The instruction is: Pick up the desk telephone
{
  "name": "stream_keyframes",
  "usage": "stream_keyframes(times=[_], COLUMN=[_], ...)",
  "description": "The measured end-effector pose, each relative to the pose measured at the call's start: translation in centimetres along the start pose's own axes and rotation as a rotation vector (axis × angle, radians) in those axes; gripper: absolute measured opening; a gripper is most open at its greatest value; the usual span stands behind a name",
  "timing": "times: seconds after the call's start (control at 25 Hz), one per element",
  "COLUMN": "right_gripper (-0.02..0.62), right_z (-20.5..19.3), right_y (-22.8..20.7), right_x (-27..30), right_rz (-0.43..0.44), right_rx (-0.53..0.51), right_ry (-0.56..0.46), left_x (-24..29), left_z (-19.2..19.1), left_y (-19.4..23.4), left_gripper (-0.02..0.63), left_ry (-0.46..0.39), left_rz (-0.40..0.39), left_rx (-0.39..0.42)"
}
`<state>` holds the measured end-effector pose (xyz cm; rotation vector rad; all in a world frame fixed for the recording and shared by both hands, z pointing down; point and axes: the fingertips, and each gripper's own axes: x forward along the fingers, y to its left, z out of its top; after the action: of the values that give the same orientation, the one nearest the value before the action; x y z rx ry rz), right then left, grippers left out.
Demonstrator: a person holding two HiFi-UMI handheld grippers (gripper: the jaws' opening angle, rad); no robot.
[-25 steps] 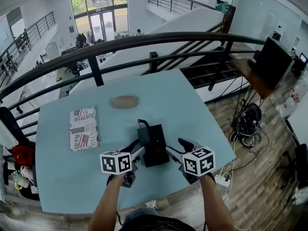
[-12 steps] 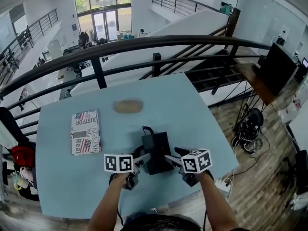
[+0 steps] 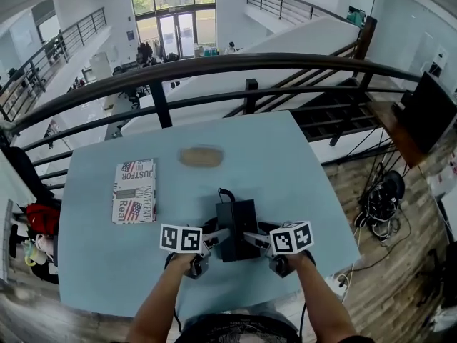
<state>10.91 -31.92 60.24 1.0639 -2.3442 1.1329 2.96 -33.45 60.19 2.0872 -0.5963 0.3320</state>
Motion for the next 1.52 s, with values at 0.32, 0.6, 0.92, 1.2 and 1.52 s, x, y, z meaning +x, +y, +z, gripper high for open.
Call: stream_keyframes(times=[0.32,0.6,0.92,1.2,1.52], right_gripper=[0.291,0.290,0.273,0.265,0.232], right_z=[-0.7,-1.4,-1.4,-1.3,-1.0], right_y=[-0.1,-0.1,-0.1,-0.1,-0.1], right_x=[1.7,2.8,2.9,2.7,2.3], right_rz=[0.134,0.182,0.208,0.209,0.226], right_rx=[0.054,0.090,0.098,0.105,0.193], right_ry=[0.082,0.109,0.113,0.106,0.026], left_x=[1.5,1.7,2.1,2.0,1.6], left_z=[-0.5,0.1,-0.2,-0.1,-0.1], left_y=[-0.2,-0.3,-0.5,-0.6,-0.7], left_gripper=[0.262,0.262,0.187,0.176,0.156], left_ry=[0.001,-0.026,-0.003,-0.044,-0.125], left_rz=[-0.043,-0.083,-0.079,-0.061,-0.035], left_rx=[-0.066,-0.093,-0.058,-0.063,-0.083])
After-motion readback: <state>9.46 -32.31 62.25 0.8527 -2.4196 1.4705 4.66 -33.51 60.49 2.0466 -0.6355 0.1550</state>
